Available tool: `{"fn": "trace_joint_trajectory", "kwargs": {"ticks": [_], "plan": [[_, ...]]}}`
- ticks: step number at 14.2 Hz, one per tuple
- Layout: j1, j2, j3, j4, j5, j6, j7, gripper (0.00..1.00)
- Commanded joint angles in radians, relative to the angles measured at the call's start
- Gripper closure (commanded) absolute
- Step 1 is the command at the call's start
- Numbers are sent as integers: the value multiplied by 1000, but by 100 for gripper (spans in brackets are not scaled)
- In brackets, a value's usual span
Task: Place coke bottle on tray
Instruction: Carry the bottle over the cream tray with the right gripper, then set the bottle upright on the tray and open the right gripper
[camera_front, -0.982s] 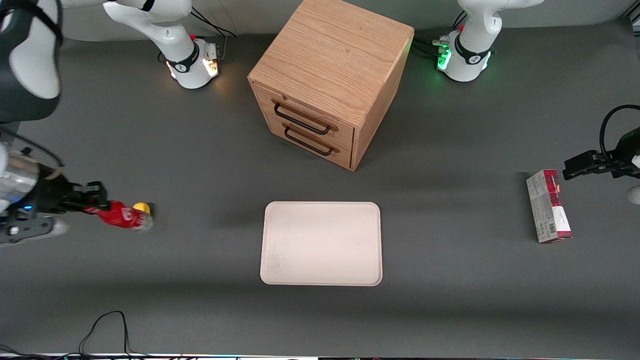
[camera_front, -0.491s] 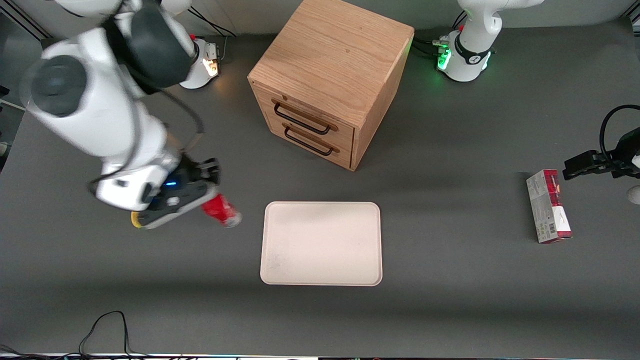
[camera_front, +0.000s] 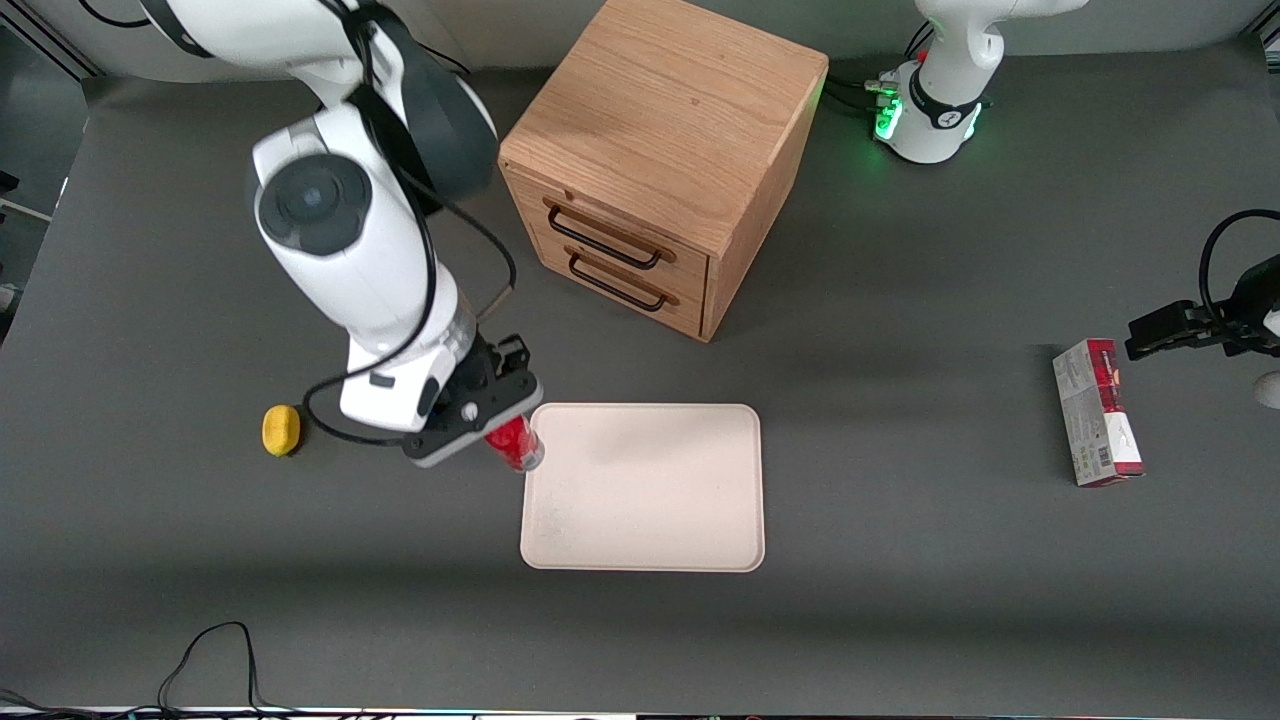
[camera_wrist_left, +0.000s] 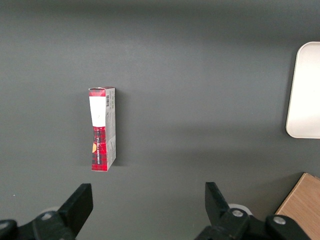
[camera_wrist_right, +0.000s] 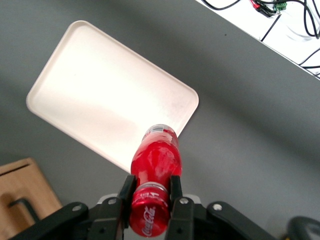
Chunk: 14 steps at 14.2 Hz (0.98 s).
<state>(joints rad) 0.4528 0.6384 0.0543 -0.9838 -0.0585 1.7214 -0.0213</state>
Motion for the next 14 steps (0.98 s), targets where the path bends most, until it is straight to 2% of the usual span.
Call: {"fn": "trace_joint_trajectory", "kwargs": {"ticks": [1,9,10,11,13,14], "plan": [[-2,101,-4,22,-27,99,1,80],[-17,253,-5,19,-29,231,1,78],[-19,260,-7,19,-29,239,3,75],[-19,264,-7,17,-27,250,6,66],[-19,273,-7,17,-27,256,9,0],[-19,271,-7,17,-27,259,9,0]]}}
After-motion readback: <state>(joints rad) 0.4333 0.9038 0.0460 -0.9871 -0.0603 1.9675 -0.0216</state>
